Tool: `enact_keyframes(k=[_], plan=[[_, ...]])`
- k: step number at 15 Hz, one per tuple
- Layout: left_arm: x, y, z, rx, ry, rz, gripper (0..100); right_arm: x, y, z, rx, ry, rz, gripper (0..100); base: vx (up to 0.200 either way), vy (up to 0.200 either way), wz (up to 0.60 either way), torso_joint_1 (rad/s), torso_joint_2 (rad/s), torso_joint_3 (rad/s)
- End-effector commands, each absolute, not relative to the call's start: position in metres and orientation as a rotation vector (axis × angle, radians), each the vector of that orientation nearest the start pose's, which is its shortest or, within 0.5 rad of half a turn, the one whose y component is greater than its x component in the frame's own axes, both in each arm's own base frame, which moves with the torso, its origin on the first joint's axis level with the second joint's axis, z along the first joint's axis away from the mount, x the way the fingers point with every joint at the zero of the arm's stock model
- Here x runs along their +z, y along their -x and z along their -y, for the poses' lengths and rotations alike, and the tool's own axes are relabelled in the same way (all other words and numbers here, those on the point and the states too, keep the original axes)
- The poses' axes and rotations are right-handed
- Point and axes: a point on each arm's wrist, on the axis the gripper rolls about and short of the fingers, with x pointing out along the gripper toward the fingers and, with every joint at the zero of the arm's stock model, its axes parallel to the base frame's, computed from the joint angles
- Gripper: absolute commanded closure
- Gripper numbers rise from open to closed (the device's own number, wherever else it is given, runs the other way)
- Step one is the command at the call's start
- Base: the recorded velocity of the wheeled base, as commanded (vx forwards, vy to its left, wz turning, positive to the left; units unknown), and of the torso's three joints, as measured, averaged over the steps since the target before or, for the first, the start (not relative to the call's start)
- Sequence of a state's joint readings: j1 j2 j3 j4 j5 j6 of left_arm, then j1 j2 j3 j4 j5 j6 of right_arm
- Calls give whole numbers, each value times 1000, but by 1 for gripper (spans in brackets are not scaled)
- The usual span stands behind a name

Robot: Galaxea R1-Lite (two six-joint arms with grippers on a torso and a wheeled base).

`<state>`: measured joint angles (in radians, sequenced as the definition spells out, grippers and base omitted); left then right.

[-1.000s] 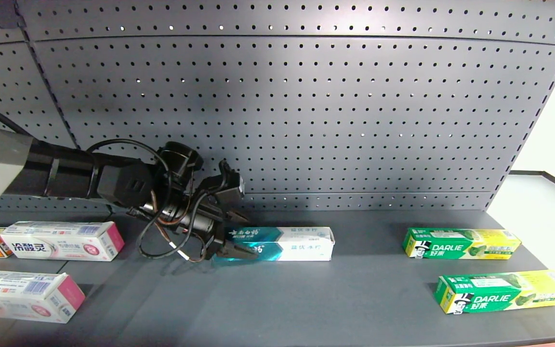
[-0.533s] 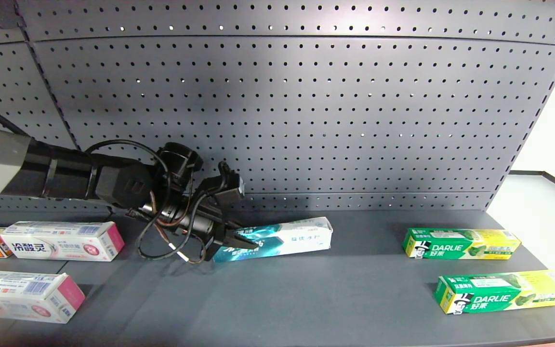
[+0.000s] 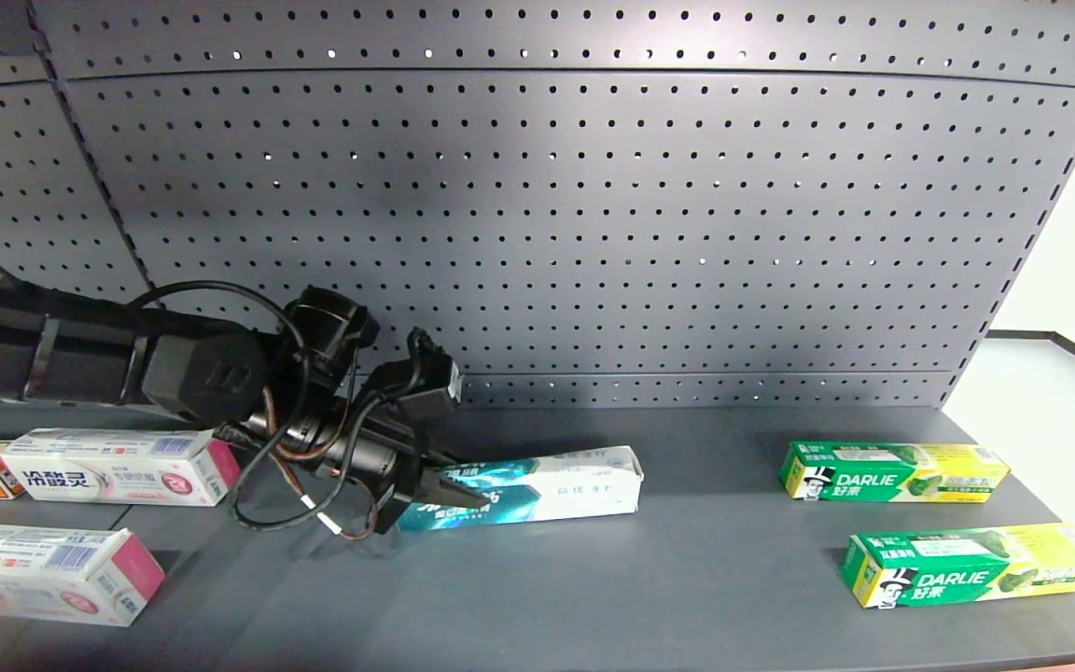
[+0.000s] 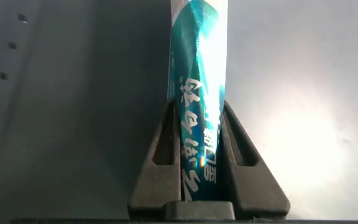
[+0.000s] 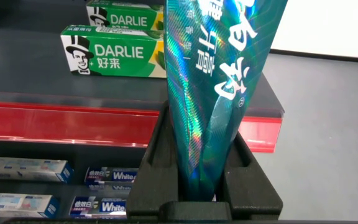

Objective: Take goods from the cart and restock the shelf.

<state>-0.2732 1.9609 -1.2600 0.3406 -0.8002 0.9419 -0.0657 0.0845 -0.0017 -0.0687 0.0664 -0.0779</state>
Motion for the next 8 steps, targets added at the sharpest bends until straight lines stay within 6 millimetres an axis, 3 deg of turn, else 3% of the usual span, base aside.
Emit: enact_keyframes(k=[1, 8], plan=[[146, -316, 110, -1366, -506, -483, 100, 85, 16, -3, 1, 77, -15, 100, 0, 0, 0, 0, 0, 0], [151, -281, 111, -1409, -522, -483, 100, 85, 16, -3, 2, 77, -15, 100, 0, 0, 0, 0, 0, 0]])
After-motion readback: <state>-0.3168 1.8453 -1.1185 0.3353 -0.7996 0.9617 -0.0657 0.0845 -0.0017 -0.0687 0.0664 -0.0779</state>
